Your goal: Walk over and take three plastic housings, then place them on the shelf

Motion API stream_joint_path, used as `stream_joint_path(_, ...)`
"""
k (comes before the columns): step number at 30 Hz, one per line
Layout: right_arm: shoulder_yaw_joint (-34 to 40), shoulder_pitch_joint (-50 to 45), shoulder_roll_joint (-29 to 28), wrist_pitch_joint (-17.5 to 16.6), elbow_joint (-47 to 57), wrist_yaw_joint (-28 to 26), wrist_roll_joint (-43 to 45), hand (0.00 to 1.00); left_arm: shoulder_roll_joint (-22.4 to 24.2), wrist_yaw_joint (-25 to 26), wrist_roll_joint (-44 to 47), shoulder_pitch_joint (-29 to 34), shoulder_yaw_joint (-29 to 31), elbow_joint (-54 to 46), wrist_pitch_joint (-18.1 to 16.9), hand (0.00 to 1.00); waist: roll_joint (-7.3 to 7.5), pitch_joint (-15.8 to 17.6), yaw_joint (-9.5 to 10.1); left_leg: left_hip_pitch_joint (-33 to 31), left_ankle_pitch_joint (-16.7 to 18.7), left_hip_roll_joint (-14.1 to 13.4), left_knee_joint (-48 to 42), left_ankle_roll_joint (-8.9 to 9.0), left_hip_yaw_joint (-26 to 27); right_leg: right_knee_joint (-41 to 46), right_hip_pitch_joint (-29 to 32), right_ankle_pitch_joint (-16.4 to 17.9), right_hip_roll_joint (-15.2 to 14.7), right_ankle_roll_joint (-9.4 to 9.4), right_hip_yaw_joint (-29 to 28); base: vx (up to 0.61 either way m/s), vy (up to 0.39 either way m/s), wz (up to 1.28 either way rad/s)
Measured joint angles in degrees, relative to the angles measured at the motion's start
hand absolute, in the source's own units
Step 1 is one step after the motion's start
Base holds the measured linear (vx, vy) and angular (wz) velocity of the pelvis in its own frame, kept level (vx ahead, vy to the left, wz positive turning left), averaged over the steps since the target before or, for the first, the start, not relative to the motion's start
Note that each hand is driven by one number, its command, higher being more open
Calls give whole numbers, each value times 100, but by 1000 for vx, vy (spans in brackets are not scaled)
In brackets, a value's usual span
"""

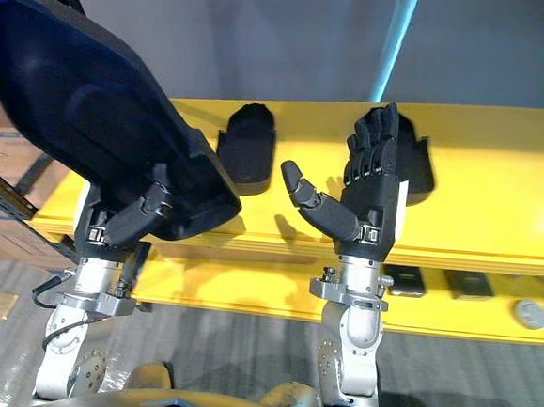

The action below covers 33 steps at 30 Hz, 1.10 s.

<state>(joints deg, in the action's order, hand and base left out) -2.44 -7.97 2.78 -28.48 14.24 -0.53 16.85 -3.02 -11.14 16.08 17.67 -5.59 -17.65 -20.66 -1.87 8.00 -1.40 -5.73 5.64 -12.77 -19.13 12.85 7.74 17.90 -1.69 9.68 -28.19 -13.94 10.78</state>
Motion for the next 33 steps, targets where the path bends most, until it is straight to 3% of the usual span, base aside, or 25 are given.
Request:
stream_joint_path(1,-98,-11,-90,24,-77,63,-49,100,-51,-42,0,33,24,24,27,0,82,7,0,-10,98,198,-152,-140,39,-188,-107,-156,-111,136,-77,82,572,-12)
stream_joint_path(2,-319,-11,-122,38,-238,201,-168,100,-193,-68,-32,115,71,101,107,0,120,4,53,-165,377,222,-497,-231,125,-537,-169,-853,-127,236,-91,59,526,-32)
stream_joint_path(4,-758,5,-154,155,-440,237,-305,100,-360,-99,-119,90,294,426,236,0,131,9,242,-140,524,210,-607,-437,416,-1015,-119,-2147,-102,400,199,49,563,-49)
stream_joint_path(5,-867,11,-146,181,-483,224,-317,100,-400,-109,-122,105,376,482,266,0,127,10,296,-69,533,206,-494,-518,545,-1211,-123,-2464,-82,490,382,68,403,-65)
stream_joint_path(7,-1133,50,-222,236,-576,237,-805,100,-506,-153,-116,139,807,485,323,0,126,16,287,192,403,220,-50,-725,830,-861,4,-1967,256,410,707,78,216,-45)
stream_joint_path(9,-1142,27,-144,245,-500,288,-968,100,-609,-92,-35,-48,1025,460,321,0,78,13,242,307,274,259,251,-830,861,-733,-4,-1078,969,308,523,87,130,-5)
stream_joint_path(10,-1094,27,-126,251,-474,309,-969,100,-629,-76,-2,-132,1026,458,321,0,82,10,233,307,239,292,311,-846,851,-749,3,-922,1113,369,491,50,95,10)
stream_joint_path(11,-969,33,-104,263,-455,341,-968,100,-638,-31,10,-274,989,457,321,0,109,-6,197,293,166,412,431,-882,812,-924,-11,-787,1247,548,478,17,65,19)
stream_joint_path(13,-763,49,-80,277,-454,353,-965,100,-624,134,2,-408,820,432,321,0,145,-45,97,147,126,569,429,-925,718,-1283,-87,-778,1264,570,311,-9,48,30)
stream_joint_path(15,-496,37,-62,401,-455,351,-944,100,-480,358,-127,-421,531,398,330,0,14,-8,-42,-29,33,610,412,-925,404,-1514,-168,-790,1424,554,153,-37,-25,44)
stream_joint_path(17,-387,30,-8,566,-450,337,-831,100,-306,360,-140,-342,390,390,356,0,-28,-28,-9,-2,-19,566,440,-914,143,-1507,-218,-792,1519,551,164,-30,-90,13)
stream_joint_path(22,-397,-49,53,571,86,118,-703,100,-242,295,-377,-339,442,-119,425,0,-96,-71,30,163,-305,375,962,-685,94,-1319,-87,-741,1734,635,138,-39,-89,-4)
stream_joint_path(27,-587,-227,149,571,767,-240,-479,100,-544,355,-573,-518,686,-345,686,0,-132,-180,48,462,-461,371,1358,-642,401,-1095,111,-675,1731,675,-182,-39,-14,-27)
stream_joint_path(33,-802,-591,337,922,854,-829,-420,100,-1074,853,-828,-1032,1158,538,1008,0,-168,-200,-69,540,-560,393,1490,-658,658,-824,397,-637,1702,646,-454,-44,11,-20)
